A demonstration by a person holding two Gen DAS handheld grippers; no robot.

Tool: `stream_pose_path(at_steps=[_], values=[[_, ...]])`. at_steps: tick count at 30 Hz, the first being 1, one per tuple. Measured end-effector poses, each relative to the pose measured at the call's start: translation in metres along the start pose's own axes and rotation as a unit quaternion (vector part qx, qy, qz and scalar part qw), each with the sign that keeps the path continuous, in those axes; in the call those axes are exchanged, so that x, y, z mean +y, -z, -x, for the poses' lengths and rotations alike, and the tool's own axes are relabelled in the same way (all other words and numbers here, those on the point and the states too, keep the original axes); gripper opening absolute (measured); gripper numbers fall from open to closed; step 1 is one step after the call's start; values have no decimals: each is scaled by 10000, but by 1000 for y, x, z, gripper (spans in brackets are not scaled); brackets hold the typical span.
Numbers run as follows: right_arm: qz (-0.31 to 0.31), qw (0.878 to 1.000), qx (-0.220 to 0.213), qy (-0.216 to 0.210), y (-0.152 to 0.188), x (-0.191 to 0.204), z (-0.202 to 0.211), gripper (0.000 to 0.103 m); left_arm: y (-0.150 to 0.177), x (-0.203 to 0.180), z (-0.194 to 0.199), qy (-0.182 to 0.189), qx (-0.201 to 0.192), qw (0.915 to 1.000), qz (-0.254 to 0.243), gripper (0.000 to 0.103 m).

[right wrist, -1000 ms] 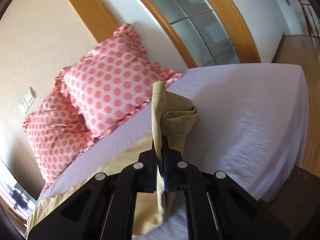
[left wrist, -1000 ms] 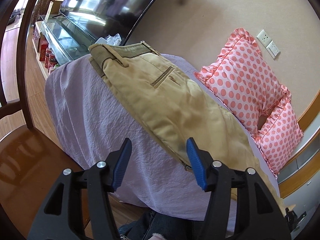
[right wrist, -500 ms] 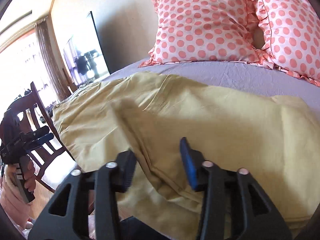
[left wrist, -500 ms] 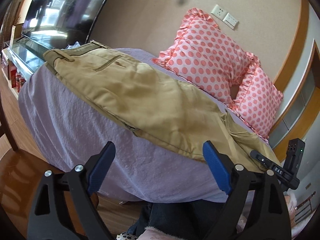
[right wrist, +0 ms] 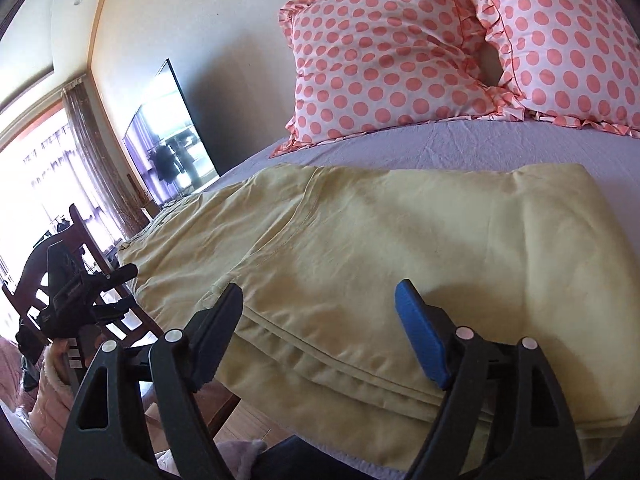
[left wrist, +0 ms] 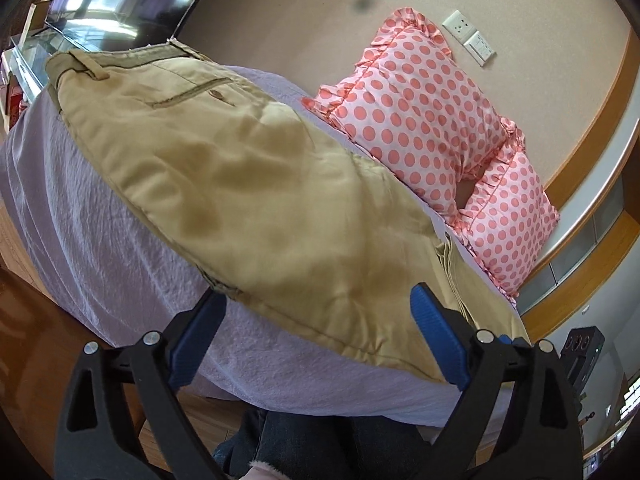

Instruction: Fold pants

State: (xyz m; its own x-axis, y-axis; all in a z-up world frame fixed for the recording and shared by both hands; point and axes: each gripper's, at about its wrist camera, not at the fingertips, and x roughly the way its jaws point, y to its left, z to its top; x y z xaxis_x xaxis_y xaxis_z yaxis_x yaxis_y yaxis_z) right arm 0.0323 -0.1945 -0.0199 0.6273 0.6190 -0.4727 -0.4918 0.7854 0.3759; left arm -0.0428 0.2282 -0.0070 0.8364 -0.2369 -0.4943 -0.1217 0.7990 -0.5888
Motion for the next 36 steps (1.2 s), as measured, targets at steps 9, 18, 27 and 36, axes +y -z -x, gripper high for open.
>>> stream_pose_path(at_steps=[9, 18, 27, 36], values=[[-50, 10000, -38, -58, 2, -1, 0, 81, -51, 10, 8, -604, -404, 9970, 254, 98], [-79, 9998, -121, -138, 4, -5, 1, 81, -98, 53, 2, -1063, -443, 9883, 999, 69], [-175, 9988, -392, -219, 5, -13, 16, 82, -121, 9, 6, -1807, -762, 9805, 154, 9], [-835, 9883, -1187, 465, 4, -56, 83, 92, -65, -235, -31, -136, -371, 9545, -2955, 10]])
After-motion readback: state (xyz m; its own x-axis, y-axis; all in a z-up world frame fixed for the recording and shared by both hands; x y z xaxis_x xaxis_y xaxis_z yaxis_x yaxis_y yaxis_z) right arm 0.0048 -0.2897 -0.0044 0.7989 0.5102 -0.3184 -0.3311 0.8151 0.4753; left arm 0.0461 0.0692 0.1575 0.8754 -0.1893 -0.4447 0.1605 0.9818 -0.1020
